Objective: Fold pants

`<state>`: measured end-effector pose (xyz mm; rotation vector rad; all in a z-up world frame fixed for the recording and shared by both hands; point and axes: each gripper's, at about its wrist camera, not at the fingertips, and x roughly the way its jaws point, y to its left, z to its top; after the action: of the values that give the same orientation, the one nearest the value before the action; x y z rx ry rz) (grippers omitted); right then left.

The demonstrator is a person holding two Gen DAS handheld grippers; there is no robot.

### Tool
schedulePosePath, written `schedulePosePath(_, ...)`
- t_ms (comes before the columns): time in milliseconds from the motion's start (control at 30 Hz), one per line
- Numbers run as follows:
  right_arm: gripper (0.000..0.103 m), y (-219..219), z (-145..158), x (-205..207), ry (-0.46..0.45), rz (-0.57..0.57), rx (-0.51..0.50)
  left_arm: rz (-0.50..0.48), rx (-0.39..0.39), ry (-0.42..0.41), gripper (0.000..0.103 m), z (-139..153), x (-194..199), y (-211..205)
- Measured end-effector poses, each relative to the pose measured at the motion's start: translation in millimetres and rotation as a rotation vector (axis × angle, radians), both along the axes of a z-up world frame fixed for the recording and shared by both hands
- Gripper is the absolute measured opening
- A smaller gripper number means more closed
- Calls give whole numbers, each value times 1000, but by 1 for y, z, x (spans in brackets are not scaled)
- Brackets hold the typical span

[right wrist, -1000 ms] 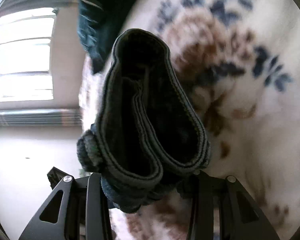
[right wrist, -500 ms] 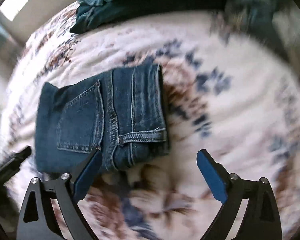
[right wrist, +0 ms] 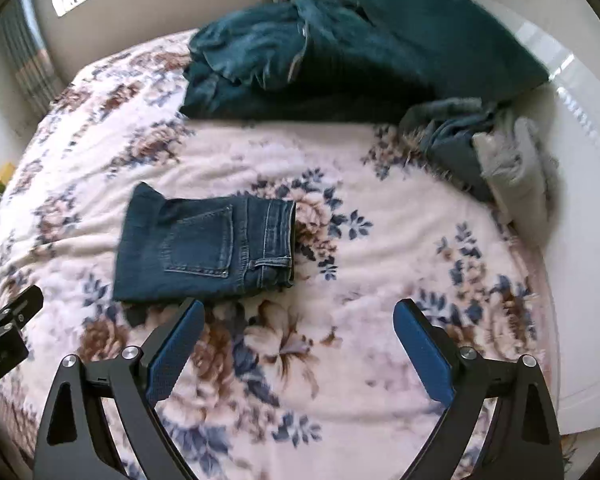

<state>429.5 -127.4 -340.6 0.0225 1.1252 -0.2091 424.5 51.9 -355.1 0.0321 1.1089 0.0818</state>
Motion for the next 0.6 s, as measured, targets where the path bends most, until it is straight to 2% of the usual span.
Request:
schedulePosePath(333,97,-1,162,-107,-72,41,19,6,-14,-100,96,138,-101,-4)
schedulePosePath(600,97,7,283,-195,-174,114,8,1,-28,-182,96,227,-176,-11)
